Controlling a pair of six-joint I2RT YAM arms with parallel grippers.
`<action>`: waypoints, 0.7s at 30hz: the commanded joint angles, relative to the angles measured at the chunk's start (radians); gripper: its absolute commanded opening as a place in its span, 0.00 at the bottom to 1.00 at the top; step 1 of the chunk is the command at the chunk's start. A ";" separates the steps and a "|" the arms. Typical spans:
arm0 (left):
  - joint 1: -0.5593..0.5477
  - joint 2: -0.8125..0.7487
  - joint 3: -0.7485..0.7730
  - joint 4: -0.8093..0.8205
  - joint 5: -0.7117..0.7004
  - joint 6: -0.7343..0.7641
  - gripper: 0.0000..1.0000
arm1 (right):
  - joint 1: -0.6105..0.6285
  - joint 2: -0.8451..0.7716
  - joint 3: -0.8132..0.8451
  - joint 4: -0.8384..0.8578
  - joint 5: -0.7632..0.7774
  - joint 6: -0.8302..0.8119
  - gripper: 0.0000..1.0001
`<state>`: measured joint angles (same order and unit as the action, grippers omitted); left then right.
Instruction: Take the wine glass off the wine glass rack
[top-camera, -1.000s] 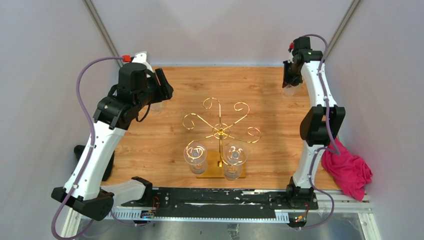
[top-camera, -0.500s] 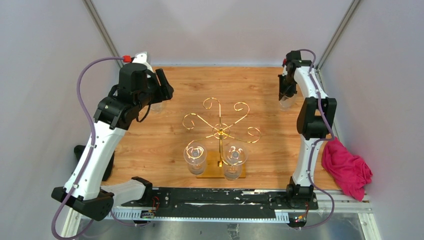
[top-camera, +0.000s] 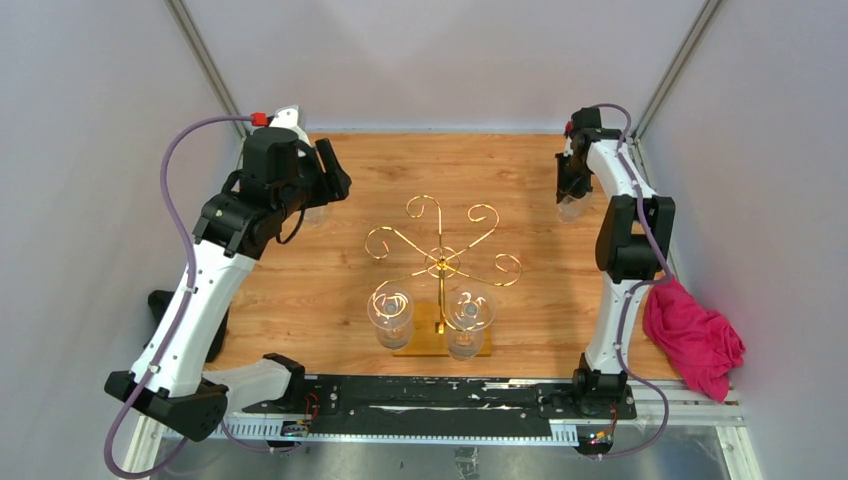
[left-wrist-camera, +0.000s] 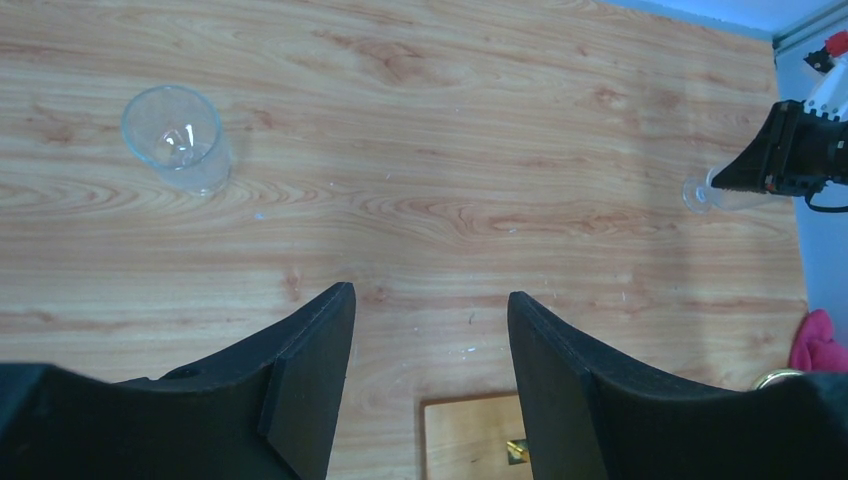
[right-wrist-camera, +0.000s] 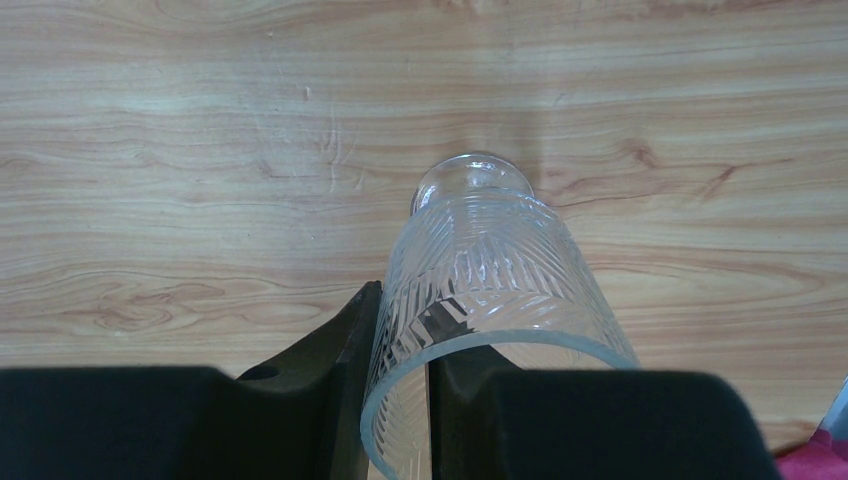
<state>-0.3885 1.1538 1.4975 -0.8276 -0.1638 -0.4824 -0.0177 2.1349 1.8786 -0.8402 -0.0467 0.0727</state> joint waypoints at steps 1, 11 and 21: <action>-0.004 -0.016 -0.010 0.021 0.000 -0.001 0.63 | -0.010 -0.051 -0.041 -0.013 -0.014 0.025 0.26; -0.004 -0.006 -0.016 0.021 0.012 -0.010 0.64 | -0.009 -0.202 -0.048 -0.018 -0.017 0.027 0.49; -0.005 -0.014 -0.017 0.028 0.024 -0.009 0.64 | 0.014 -0.528 -0.115 0.019 -0.077 0.090 0.48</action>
<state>-0.3885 1.1534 1.4910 -0.8223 -0.1558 -0.4889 -0.0151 1.7718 1.8133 -0.8337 -0.0650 0.1158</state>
